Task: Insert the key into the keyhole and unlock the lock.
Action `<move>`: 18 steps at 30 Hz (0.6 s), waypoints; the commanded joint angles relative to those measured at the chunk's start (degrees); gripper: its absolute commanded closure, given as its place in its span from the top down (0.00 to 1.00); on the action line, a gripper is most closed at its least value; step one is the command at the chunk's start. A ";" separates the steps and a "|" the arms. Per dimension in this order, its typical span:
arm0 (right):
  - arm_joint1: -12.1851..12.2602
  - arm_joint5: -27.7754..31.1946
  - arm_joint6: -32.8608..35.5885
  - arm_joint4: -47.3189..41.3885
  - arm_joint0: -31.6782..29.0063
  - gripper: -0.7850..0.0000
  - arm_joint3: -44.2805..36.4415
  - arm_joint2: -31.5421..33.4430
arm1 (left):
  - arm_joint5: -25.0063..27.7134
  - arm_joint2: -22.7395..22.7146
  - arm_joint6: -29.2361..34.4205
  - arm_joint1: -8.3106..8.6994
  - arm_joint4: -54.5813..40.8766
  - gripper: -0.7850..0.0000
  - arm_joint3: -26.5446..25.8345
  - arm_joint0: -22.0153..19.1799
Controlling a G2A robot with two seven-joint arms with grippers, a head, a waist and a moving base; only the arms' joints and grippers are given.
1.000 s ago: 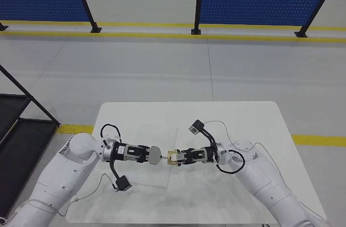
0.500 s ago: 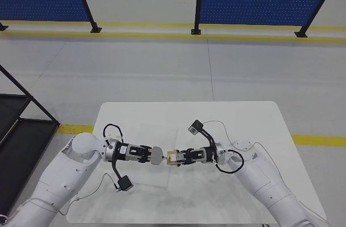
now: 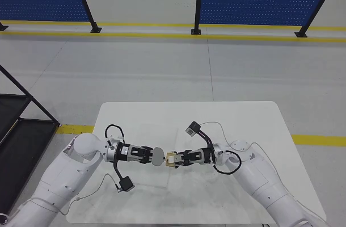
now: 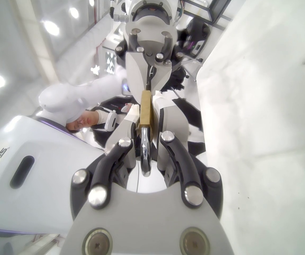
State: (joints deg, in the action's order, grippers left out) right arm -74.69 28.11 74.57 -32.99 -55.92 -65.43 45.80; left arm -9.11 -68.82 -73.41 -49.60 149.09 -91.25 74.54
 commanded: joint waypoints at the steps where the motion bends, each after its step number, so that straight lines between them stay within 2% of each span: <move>1: -0.04 -0.02 -0.16 -0.04 -0.01 0.00 0.08 0.01 | 0.08 0.09 0.03 0.03 -0.03 0.00 0.00 -0.03; 3: -0.05 0.16 -0.27 -0.09 -0.06 0.00 0.19 0.11 | 0.26 0.20 -0.11 0.07 0.00 0.04 -0.01 -0.09; 4: -0.04 0.24 -0.34 -0.08 -0.08 0.00 0.25 0.19 | 0.33 0.20 -0.15 0.10 0.02 0.42 0.02 -0.16; 5: -0.04 0.29 -0.37 -0.05 -0.11 0.00 0.27 0.25 | 0.52 0.13 -0.18 0.13 -0.03 1.00 0.05 -0.21; 12: 0.07 0.67 -0.73 0.17 -0.35 0.00 0.16 0.87 | 3.07 -2.14 -0.85 0.71 -3.22 1.00 -0.29 0.83; 15: 0.12 0.71 -1.05 0.61 -0.46 0.00 0.03 1.03 | 8.41 -3.13 -3.73 1.07 -7.57 1.00 -0.45 1.44; 17: 0.14 0.65 -1.20 0.77 -0.52 0.00 -0.02 1.12 | 15.35 -3.32 -5.18 1.38 -9.41 1.00 0.51 1.47; 18: 0.14 0.67 -1.28 0.81 -0.56 0.00 -0.05 1.15 | 20.36 -2.67 -7.88 1.30 -14.42 1.00 1.45 1.86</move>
State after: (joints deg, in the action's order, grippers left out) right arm -74.56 28.78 73.36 -32.20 -56.45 -65.46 46.92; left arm 5.24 -72.03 -78.81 -48.27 139.64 -90.67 76.13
